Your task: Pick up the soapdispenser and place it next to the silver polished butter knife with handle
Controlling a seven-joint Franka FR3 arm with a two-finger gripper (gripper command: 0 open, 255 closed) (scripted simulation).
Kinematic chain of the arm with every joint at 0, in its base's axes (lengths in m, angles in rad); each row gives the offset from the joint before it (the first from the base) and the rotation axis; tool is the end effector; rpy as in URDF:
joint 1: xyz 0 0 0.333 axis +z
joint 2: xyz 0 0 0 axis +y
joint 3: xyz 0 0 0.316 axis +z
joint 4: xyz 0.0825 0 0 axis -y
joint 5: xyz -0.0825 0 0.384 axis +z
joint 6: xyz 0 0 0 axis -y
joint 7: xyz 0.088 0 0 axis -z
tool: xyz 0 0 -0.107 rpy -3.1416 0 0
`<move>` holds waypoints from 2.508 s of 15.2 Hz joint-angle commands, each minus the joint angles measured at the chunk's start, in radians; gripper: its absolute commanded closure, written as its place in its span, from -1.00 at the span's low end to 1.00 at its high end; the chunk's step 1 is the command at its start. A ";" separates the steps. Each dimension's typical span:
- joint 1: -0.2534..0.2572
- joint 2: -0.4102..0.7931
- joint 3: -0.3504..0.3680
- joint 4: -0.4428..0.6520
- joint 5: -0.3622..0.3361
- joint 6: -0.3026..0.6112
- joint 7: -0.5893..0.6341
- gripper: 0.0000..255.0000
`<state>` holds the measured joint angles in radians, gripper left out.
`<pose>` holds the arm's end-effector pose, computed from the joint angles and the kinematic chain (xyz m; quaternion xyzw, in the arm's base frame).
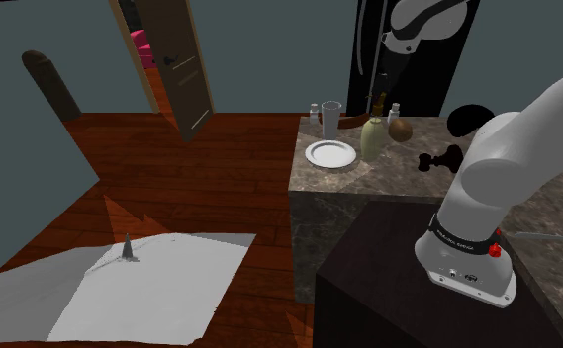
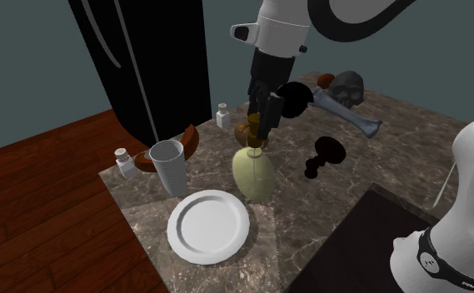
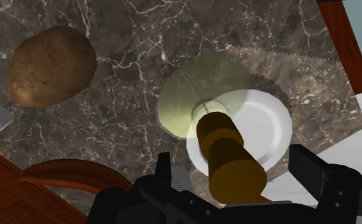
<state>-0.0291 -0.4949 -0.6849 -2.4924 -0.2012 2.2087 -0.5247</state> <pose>0.3165 -0.2900 0.4322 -0.9955 0.0175 -0.0906 0.0213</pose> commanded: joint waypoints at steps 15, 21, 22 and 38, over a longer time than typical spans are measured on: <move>-0.002 -0.012 0.010 0.018 -0.001 -0.029 0.005 1.00; -0.006 -0.040 0.038 0.077 0.001 -0.116 0.018 1.00; -0.006 -0.043 0.043 0.088 0.002 -0.130 0.020 1.00; 0.003 -0.066 0.096 0.282 0.024 -0.346 0.038 1.00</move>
<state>-0.0271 -0.5613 -0.5896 -2.2247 -0.1786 1.8757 -0.4851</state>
